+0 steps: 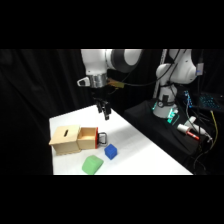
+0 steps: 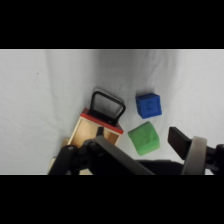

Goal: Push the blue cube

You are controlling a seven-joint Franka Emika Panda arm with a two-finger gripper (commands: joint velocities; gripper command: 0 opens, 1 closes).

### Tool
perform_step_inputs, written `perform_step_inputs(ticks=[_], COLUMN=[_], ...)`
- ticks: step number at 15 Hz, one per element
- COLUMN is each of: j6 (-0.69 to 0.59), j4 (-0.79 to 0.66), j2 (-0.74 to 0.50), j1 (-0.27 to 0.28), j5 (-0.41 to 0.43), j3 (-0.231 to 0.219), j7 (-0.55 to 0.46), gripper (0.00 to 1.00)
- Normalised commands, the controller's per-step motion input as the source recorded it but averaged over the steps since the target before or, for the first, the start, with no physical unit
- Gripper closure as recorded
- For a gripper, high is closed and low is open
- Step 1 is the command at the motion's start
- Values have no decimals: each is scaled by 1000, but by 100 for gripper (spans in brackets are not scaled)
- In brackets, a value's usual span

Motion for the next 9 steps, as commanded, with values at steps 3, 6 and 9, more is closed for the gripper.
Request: perform_step_inputs(ticks=[3,6,9], j6=[46,204,233], j4=[48,113,156], j2=[54,146,190], j1=[-24,16,55], j5=[109,112,24], j3=[39,70,69], j7=[-16,23,99], gripper=[0,0,26])
